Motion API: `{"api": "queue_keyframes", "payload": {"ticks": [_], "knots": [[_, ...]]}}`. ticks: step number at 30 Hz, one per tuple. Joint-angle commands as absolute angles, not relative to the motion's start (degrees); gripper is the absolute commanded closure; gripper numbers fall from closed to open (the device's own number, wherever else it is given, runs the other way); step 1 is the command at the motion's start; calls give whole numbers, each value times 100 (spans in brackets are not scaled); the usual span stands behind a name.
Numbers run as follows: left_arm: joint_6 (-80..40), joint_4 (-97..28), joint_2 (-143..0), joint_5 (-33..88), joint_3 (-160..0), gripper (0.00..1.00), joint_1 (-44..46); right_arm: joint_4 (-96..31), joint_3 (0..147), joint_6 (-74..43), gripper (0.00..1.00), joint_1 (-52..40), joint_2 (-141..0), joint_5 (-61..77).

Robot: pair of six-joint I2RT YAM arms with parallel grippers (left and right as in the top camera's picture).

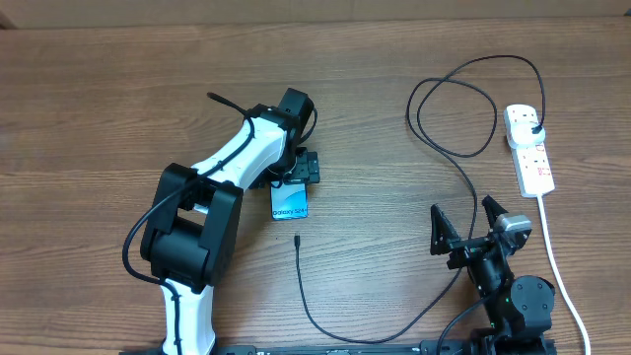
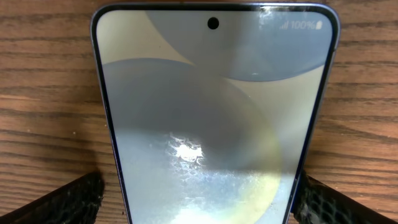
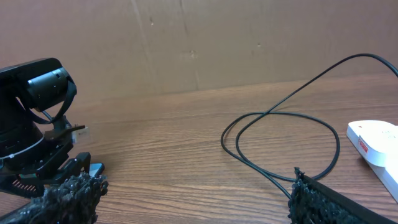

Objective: Plug charger to phone and switch on socket
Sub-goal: 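Close the left gripper on the phone's top edge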

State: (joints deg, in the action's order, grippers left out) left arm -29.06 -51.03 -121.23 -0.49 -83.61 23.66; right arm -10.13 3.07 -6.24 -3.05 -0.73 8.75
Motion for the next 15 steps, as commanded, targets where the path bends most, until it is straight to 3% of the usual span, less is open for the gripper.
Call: {"api": "queue_keyframes", "payload": {"ticks": [1, 6, 10, 15], "knots": [[-2965, -4884, -12934, 777, -7878, 0, 2410, -993, 294, -657, 0, -316, -16, 864], [-2963, -4886, -12934, 864, -7878, 0, 2410, -993, 294, -657, 0, -316, -16, 864], [-2965, -4950, -12934, 867, -7878, 6, 2410, -993, 294, -657, 0, -316, -16, 864], [-2963, -5033, -12934, 864, -7874, 0, 2418, -993, 294, -657, 0, -316, -16, 864]]}}
